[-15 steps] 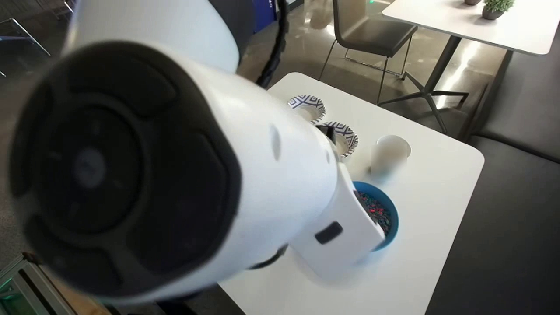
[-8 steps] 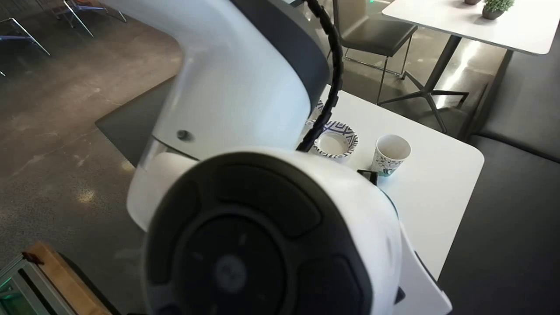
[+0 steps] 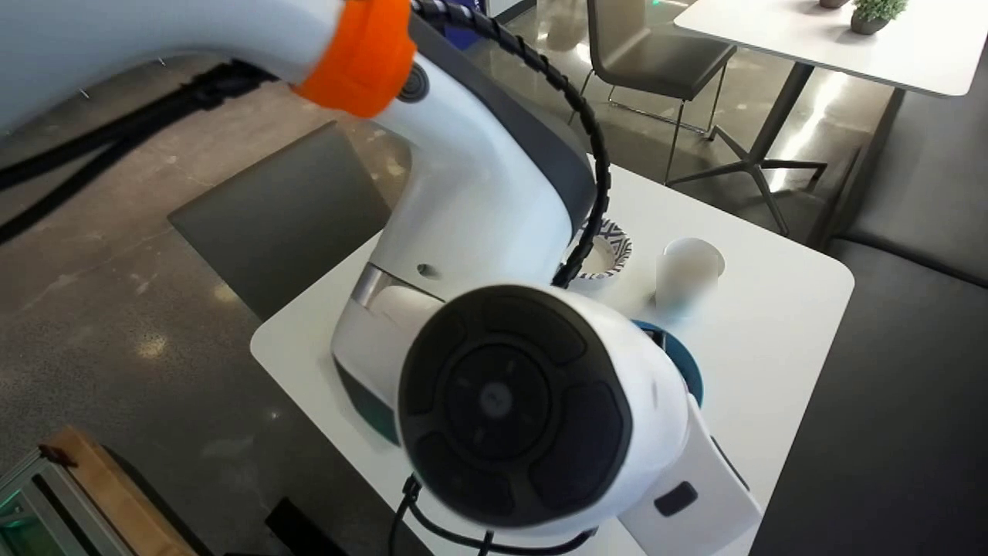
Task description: Pick up the white spoon, and then place it in the blue bowl
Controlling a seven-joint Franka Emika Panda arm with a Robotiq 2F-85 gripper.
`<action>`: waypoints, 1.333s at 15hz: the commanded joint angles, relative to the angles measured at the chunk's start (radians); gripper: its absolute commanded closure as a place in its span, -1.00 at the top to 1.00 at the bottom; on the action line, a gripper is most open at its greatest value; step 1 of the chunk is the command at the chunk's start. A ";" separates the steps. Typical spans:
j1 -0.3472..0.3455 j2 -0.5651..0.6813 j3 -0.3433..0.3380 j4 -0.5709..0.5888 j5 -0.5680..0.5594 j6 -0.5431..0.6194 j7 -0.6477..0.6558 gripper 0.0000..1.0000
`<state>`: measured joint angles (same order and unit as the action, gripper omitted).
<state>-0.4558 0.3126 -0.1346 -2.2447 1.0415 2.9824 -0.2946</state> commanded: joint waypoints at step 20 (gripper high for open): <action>-0.048 0.210 0.065 0.121 0.167 0.040 -0.011 -0.98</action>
<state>-0.4973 0.4837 -0.0667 -2.1278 1.1943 3.0079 -0.3166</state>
